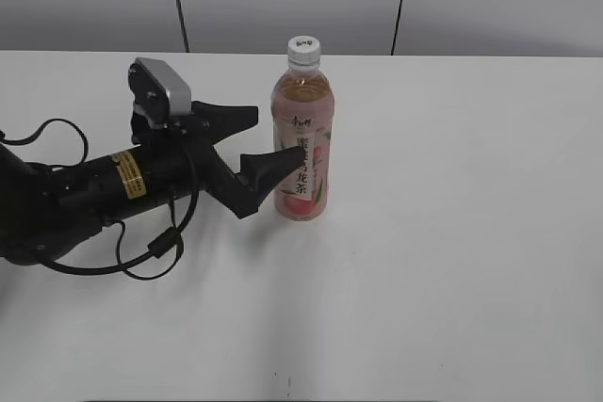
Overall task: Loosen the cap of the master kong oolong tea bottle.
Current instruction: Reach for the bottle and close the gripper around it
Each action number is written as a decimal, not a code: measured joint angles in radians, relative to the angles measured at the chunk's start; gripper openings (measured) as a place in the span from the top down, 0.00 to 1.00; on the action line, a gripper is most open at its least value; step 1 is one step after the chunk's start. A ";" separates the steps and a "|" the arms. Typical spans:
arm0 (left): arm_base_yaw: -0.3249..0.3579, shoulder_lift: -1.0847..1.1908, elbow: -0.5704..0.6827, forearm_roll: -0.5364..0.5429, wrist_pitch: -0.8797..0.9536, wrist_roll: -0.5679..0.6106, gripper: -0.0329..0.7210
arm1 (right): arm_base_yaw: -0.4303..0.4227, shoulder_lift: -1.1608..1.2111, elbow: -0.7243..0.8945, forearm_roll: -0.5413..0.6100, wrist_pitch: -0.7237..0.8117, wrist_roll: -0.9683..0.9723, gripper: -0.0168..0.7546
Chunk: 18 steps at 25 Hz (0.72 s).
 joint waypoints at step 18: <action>-0.039 0.000 -0.055 -0.022 -0.001 0.000 0.15 | 0.000 0.000 0.000 0.000 0.000 0.000 0.37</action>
